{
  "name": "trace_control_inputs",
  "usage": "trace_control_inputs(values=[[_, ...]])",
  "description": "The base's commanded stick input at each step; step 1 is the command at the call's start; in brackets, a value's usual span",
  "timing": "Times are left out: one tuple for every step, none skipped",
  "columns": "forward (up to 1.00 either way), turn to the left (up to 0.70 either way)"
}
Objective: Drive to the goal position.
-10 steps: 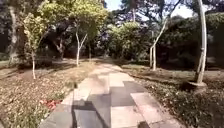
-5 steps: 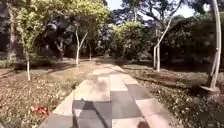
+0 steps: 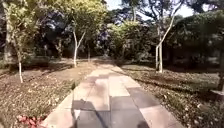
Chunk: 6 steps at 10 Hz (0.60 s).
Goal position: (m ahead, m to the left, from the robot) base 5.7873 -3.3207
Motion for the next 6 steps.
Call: trace_control_inputs(values=[[0.50, 0.00], [0.50, 0.00], [0.50, 0.00], [0.50, 0.00], [0.50, 0.00], [0.50, 0.00]])
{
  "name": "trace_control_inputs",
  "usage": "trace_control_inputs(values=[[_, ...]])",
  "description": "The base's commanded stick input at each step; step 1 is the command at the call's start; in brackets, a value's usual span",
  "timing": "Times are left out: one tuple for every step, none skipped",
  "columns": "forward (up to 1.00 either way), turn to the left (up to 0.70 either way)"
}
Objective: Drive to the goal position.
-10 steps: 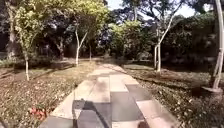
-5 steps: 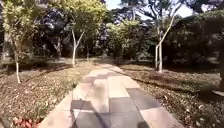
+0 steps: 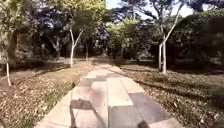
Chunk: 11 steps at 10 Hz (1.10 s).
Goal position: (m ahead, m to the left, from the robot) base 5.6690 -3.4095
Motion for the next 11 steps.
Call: trace_control_inputs(values=[[0.50, 0.00], [0.50, 0.00], [0.50, 0.00], [0.50, 0.00], [0.50, 0.00], [0.50, 0.00], [0.50, 0.00], [0.50, 0.00], [0.50, 0.00], [0.50, 0.00], [0.50, 0.00]])
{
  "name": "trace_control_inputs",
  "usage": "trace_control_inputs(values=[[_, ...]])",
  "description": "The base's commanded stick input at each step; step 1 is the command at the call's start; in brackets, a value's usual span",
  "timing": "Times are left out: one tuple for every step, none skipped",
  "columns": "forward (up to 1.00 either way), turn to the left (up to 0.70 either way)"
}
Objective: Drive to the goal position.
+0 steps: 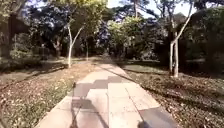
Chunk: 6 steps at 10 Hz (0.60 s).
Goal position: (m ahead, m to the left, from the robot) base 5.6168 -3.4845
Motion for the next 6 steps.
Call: trace_control_inputs(values=[[0.50, 0.00], [0.50, 0.00], [0.50, 0.00], [0.50, 0.00], [0.50, 0.00], [0.50, 0.00]])
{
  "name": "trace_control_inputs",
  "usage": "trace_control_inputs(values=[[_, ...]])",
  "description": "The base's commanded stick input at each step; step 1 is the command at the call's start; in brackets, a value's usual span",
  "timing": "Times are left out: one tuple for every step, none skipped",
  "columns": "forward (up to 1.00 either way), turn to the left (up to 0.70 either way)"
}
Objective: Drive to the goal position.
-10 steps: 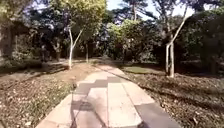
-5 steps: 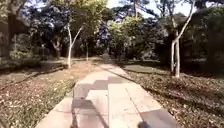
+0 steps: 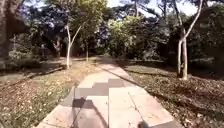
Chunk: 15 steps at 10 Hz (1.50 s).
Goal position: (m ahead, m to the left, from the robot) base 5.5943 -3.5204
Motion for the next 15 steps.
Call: trace_control_inputs(values=[[0.50, 0.00], [0.50, 0.00], [0.50, 0.00], [0.50, 0.00], [0.50, 0.00], [0.50, 0.00], [0.50, 0.00], [0.50, 0.00], [0.50, -0.20], [0.50, -0.46], [0.50, -0.35], [0.50, -0.23], [0.50, -0.12], [0.50, -0.01], [0.50, 0.00]])
